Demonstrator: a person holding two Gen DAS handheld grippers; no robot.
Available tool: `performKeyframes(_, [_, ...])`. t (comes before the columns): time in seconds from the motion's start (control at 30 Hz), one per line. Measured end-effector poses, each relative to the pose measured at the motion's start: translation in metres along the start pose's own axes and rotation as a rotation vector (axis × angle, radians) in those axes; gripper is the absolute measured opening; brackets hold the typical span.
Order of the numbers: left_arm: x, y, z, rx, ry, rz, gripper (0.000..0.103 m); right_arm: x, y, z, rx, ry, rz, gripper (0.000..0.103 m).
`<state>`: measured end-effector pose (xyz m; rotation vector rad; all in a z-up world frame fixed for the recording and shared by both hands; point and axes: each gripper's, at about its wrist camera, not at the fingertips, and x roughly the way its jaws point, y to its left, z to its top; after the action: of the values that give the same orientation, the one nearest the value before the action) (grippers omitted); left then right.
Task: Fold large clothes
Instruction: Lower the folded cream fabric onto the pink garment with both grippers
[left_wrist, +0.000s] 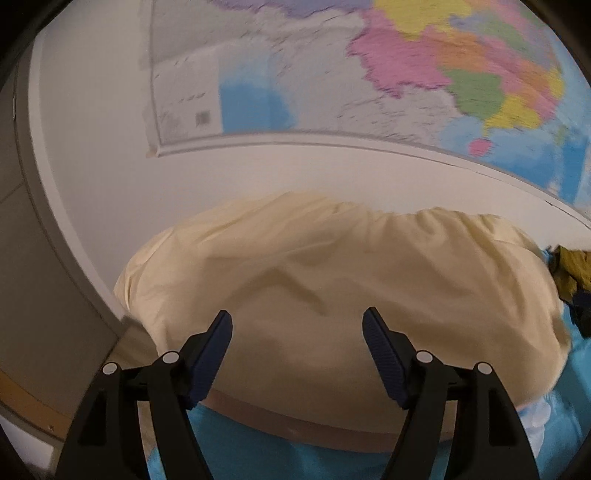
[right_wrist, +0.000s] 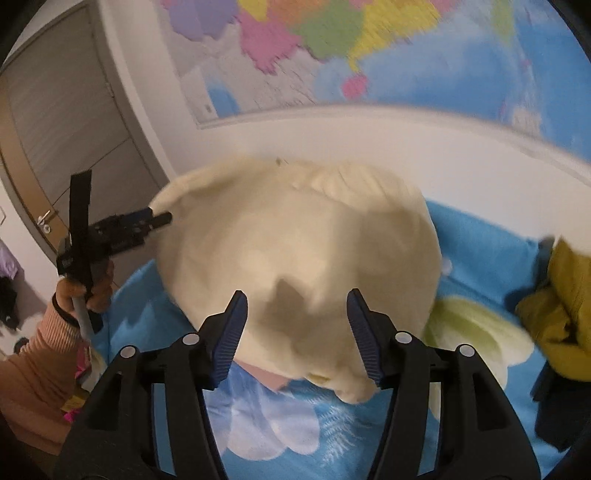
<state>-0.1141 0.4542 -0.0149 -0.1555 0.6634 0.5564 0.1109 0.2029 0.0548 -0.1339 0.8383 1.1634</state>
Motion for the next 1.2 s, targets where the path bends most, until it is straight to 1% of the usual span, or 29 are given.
performKeyframes(0.03, [-0.003,-0.004,-0.002,0.006,-0.006,-0.007,0.071,0.001,0.005,0.003,-0.013,-0.013,-0.006,0.059])
performKeyframes(0.07, [-0.008,-0.013,-0.001,0.014,-0.014,-0.015,0.071,0.004,0.011,0.007,-0.026,-0.018,-0.007,0.064])
performKeyframes(0.13, [-0.013,-0.021,-0.005,0.028,-0.026,-0.033,0.071,0.017,0.023,0.016,-0.048,-0.024,0.0,0.065])
performKeyframes(0.2, [-0.017,-0.03,-0.007,0.036,-0.03,-0.054,0.072,0.014,0.02,0.012,-0.048,-0.026,0.011,0.065])
performKeyframes(0.33, [-0.013,-0.045,-0.009,0.056,-0.028,-0.071,0.073,0.029,0.024,0.025,-0.038,-0.04,0.024,0.065])
performKeyframes(0.37, [-0.01,-0.047,-0.009,0.059,-0.024,-0.073,0.073,0.028,0.023,0.023,-0.037,-0.035,0.026,0.065])
performKeyframes(0.47, [-0.004,-0.051,-0.011,0.056,0.002,-0.077,0.073,0.049,0.017,0.02,-0.006,0.019,0.035,0.065])
performKeyframes(0.53, [0.0,-0.049,-0.012,0.051,0.018,-0.081,0.074,0.069,0.013,0.014,-0.009,0.067,0.014,0.064])
performKeyframes(0.63, [0.006,-0.052,-0.014,0.062,0.04,-0.082,0.076,0.081,0.009,0.006,0.004,0.103,0.023,0.065])
performKeyframes(0.73, [0.008,-0.055,-0.015,0.07,0.049,-0.071,0.077,0.081,0.008,0.008,0.023,0.116,0.033,0.065])
performKeyframes(0.83, [0.006,-0.056,-0.014,0.055,0.047,-0.058,0.077,0.073,0.014,0.01,0.016,0.119,0.025,0.069])
performKeyframes(0.93, [-0.002,-0.057,-0.014,0.052,0.037,-0.044,0.077,0.059,0.019,0.008,0.011,0.091,0.042,0.072])
performKeyframes(1.1, [-0.017,-0.064,-0.017,0.069,0.014,-0.034,0.077,0.042,0.019,0.005,0.019,0.056,0.051,0.073])
performKeyframes(1.2, [-0.021,-0.066,-0.018,0.071,0.014,-0.041,0.078,0.033,0.021,0.004,0.012,0.036,0.046,0.072])
